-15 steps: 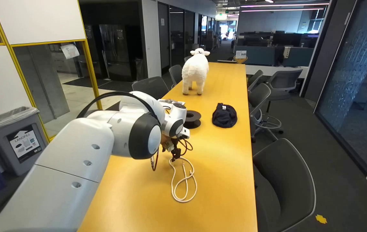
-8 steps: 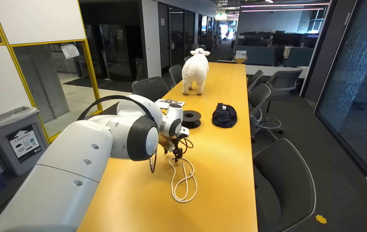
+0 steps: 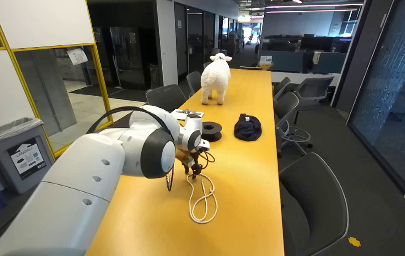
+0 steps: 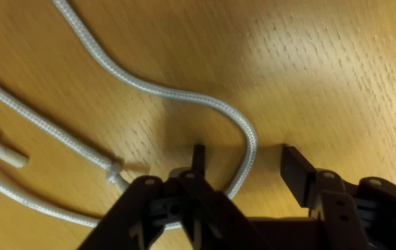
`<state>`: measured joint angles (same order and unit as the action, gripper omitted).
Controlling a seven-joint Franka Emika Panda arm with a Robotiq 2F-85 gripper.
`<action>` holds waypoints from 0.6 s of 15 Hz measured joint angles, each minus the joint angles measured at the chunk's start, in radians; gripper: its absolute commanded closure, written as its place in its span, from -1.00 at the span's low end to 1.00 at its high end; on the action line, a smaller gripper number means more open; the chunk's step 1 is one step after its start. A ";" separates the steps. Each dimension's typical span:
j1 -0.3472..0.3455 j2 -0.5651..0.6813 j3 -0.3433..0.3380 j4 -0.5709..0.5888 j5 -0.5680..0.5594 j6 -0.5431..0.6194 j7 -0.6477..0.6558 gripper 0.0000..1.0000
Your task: Straighten the rope
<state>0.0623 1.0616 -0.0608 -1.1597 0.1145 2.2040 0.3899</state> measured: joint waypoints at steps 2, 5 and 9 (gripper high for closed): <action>0.000 0.000 -0.002 0.006 -0.004 -0.007 0.000 0.74; -0.002 0.000 -0.005 0.010 -0.007 -0.019 -0.002 0.92; -0.031 -0.003 0.019 0.018 -0.002 -0.044 -0.048 0.87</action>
<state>0.0315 1.0590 -0.0414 -1.1413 0.1126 2.1601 0.3416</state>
